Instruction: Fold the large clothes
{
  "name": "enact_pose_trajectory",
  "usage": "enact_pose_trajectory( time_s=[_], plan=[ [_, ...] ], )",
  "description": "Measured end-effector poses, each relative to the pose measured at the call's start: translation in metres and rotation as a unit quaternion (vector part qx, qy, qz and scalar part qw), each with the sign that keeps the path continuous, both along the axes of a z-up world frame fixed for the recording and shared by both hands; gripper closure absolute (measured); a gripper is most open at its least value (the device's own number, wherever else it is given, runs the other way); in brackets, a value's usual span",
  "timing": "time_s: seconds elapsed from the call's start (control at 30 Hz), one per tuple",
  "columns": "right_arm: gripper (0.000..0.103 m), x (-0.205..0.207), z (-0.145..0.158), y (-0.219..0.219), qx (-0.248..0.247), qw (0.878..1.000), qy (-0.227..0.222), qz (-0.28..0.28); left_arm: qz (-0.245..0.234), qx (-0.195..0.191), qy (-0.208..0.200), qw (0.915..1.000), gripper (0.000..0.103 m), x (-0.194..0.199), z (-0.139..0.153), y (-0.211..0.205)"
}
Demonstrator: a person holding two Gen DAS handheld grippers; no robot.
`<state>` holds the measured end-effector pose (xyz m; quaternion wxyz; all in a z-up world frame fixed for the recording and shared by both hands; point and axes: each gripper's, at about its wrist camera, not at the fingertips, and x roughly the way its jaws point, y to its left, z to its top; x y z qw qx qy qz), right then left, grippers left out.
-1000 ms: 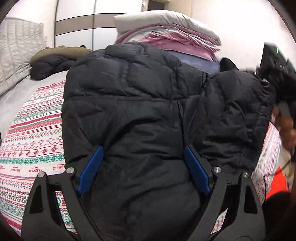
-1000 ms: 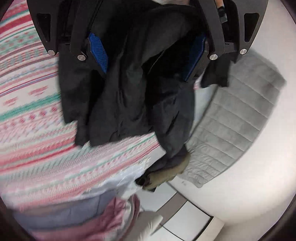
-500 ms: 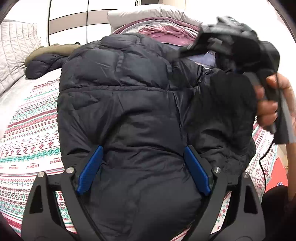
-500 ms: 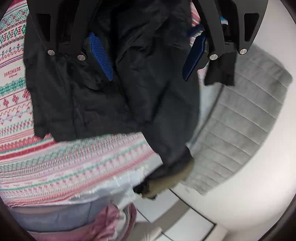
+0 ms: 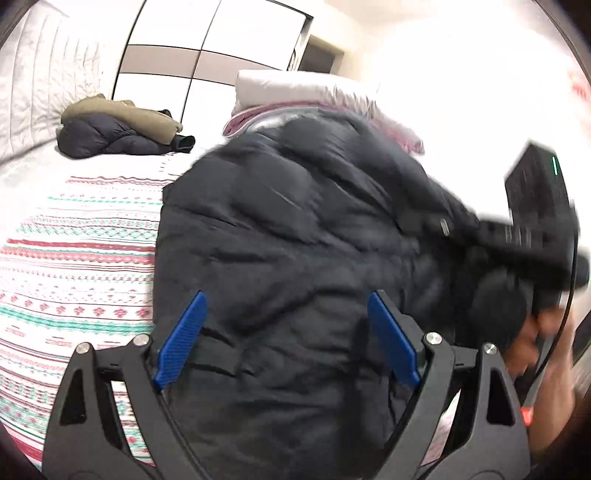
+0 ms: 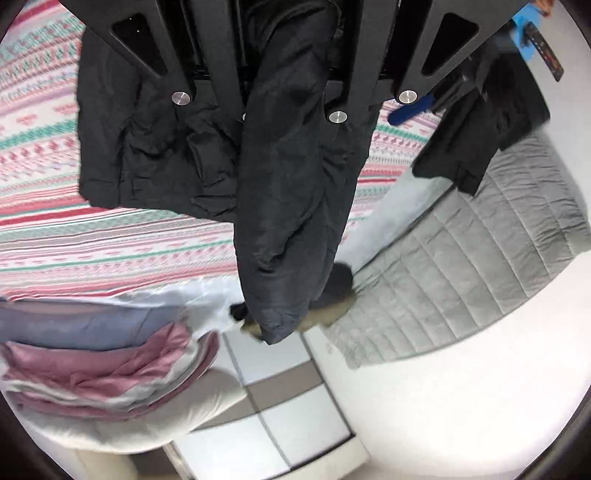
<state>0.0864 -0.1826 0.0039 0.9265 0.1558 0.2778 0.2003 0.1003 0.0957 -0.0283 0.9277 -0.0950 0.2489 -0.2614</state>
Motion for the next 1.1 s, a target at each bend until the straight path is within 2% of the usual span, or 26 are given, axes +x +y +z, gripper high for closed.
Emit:
enact_pose_trajectory(
  time_s=[0.1, 0.23, 0.3, 0.37, 0.47, 0.53, 0.57, 0.63, 0.7, 0.77, 0.8, 0.83, 0.9, 1.0, 1.07, 1.1],
  plan=[
    [0.096, -0.016, -0.006, -0.022, 0.0, 0.999, 0.008, -0.043, -0.008, -0.008, 0.017, 0.9998, 0.015, 0.006, -0.003, -0.009],
    [0.096, -0.015, -0.037, -0.053, 0.003, 0.994, 0.073, -0.087, -0.013, 0.034, 0.034, 0.9987, 0.015, 0.014, -0.014, -0.03],
    [0.093, -0.006, -0.061, -0.067, 0.002, 0.99, 0.109, -0.091, -0.022, 0.06, 0.043, 0.997, 0.015, 0.018, -0.021, -0.043],
    [0.091, -0.001, -0.081, -0.08, 0.023, 0.986, 0.136, -0.09, -0.025, 0.081, 0.043, 0.9955, 0.015, 0.016, -0.025, -0.049],
    [0.087, 0.0, -0.089, -0.091, 0.037, 0.983, 0.155, -0.094, -0.025, 0.093, 0.041, 0.9945, 0.015, 0.016, -0.023, -0.05],
    [0.082, 0.0, -0.086, -0.093, 0.023, 0.981, 0.164, -0.101, -0.023, 0.098, 0.042, 0.9941, 0.015, 0.016, -0.023, -0.055],
    [0.081, -0.001, -0.08, -0.095, 0.009, 0.981, 0.164, -0.104, -0.022, 0.1, 0.043, 0.9939, 0.015, 0.014, -0.024, -0.056],
    [0.071, -0.005, -0.062, -0.094, -0.027, 0.98, 0.153, -0.124, -0.018, 0.104, 0.046, 0.9933, 0.015, 0.015, -0.026, -0.056],
    [0.069, -0.013, -0.04, -0.094, -0.035, 0.981, 0.134, -0.136, -0.016, 0.108, 0.047, 0.9929, 0.014, 0.016, -0.027, -0.058],
    [0.052, -0.018, -0.021, -0.097, -0.031, 0.983, 0.117, -0.142, -0.019, 0.111, 0.045, 0.9927, 0.014, 0.017, -0.028, -0.063],
    [0.033, -0.019, -0.014, -0.095, -0.027, 0.984, 0.104, -0.141, -0.02, 0.112, 0.044, 0.9926, 0.014, 0.018, -0.028, -0.065],
    [0.028, -0.02, -0.007, -0.092, -0.021, 0.986, 0.089, -0.138, -0.021, 0.113, 0.043, 0.9924, 0.014, 0.018, -0.028, -0.066],
    [0.028, -0.017, 0.001, -0.08, -0.019, 0.987, 0.062, -0.145, -0.021, 0.116, 0.042, 0.9922, 0.014, 0.018, -0.028, -0.069],
    [0.028, -0.016, 0.012, -0.068, -0.045, 0.982, 0.031, -0.179, -0.021, 0.122, 0.04, 0.9915, 0.014, 0.015, -0.029, -0.069],
    [0.025, -0.01, 0.011, -0.059, -0.067, 0.981, 0.003, -0.184, -0.024, 0.122, 0.041, 0.9914, 0.013, 0.015, -0.028, -0.069],
    [0.022, -0.003, 0.008, -0.053, -0.075, 0.981, 0.005, -0.181, -0.025, 0.12, 0.042, 0.9915, 0.013, 0.015, -0.028, -0.068]
  ],
)
